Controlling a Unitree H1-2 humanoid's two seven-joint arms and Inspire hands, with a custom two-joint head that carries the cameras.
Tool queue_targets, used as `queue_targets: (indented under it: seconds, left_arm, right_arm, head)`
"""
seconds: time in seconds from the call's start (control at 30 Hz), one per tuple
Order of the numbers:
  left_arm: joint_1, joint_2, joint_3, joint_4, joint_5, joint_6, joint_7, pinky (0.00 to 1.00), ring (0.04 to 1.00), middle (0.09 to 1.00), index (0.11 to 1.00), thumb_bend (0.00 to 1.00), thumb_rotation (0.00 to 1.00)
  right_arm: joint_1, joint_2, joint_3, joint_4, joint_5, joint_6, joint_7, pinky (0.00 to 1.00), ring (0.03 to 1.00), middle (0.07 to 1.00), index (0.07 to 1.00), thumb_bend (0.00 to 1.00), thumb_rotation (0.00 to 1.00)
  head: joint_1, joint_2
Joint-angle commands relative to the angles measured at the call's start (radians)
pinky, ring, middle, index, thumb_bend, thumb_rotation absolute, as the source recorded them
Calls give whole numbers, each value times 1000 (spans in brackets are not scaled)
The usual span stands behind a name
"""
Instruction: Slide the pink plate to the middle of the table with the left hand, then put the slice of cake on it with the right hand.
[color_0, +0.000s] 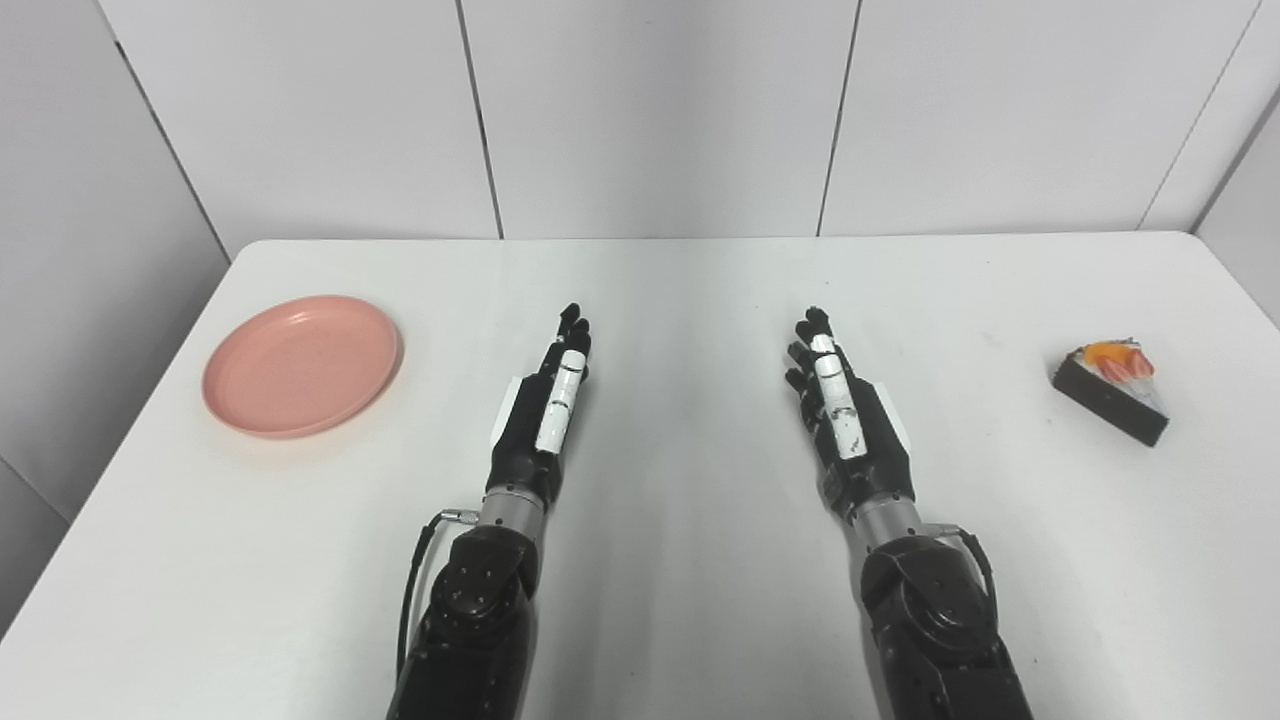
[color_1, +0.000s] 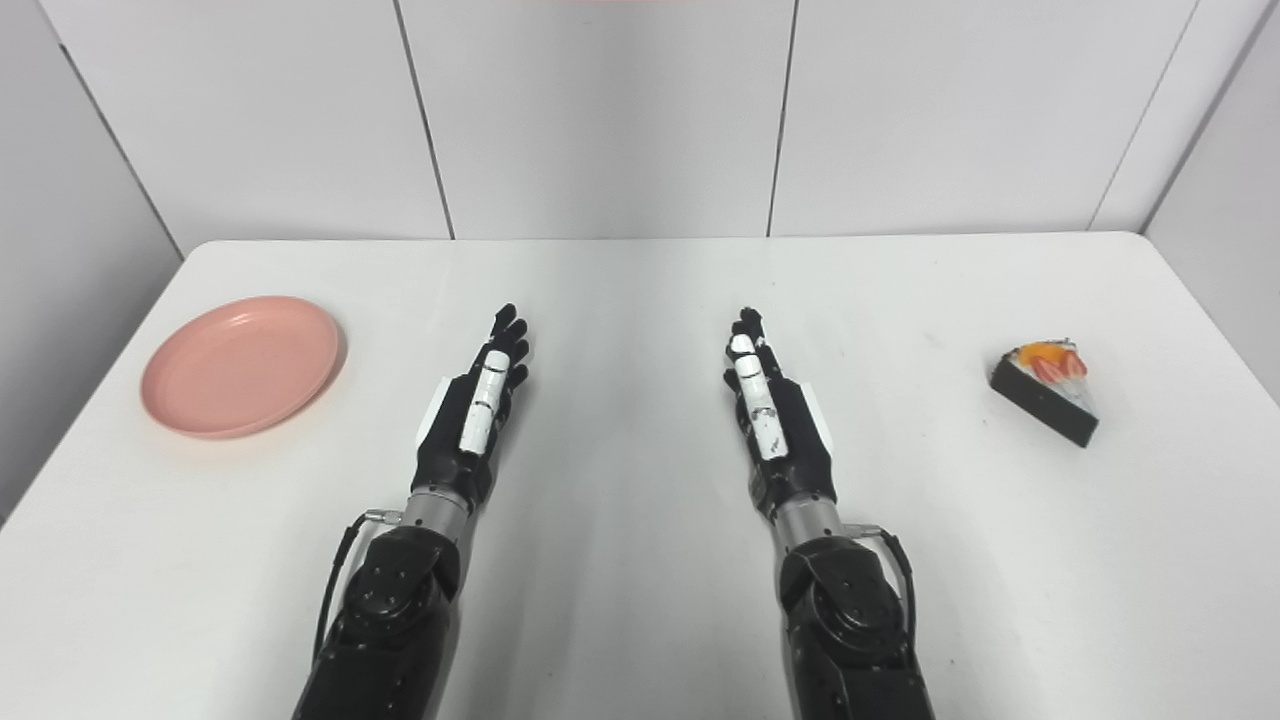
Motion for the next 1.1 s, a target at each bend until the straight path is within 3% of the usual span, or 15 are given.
queue_targets:
  seconds: [0.0, 0.03, 0.2, 0.43, 0.7, 1.07]
  left_arm:
    - [-36, -10, 2, 12, -1, -74, 11, 1000, 1000, 1000, 1000, 600, 1000]
    - [-42, -13, 3, 23, 3, -90, 16, 1000, 1000, 1000, 1000, 600, 1000]
    - [-94, -38, 36, 56, -51, -118, 26, 1000, 1000, 1000, 1000, 623, 1000]
    - [-177, -23, 128, 55, -126, -115, 57, 1000, 1000, 1000, 1000, 627, 1000]
    - [-272, 49, 235, 107, -163, -107, 111, 990, 991, 986, 986, 664, 1000]
    - [-328, 151, 293, 168, -173, -98, 143, 916, 893, 889, 890, 703, 1000]
  right_arm:
    - [-34, -3, 9, -13, -28, -54, -2, 1000, 1000, 1000, 1000, 661, 917]
    - [-30, -8, 7, -18, -25, -49, 3, 1000, 1000, 1000, 1000, 658, 919]
    - [-12, -40, 9, -34, -46, -36, 15, 1000, 1000, 1000, 1000, 636, 954]
    - [0, -72, 17, -40, -85, -63, 16, 1000, 1000, 1000, 1000, 600, 994]
    - [-2, -76, 12, -16, -77, -90, 22, 1000, 1000, 1000, 1000, 599, 955]
    - [0, -76, 8, -11, -70, -93, 26, 1000, 1000, 1000, 1000, 619, 933]
  head:
    - [2, 0]
    - [48, -14]
    - [146, -56]
    - [178, -74]
    - [196, -92]
    - [227, -103]
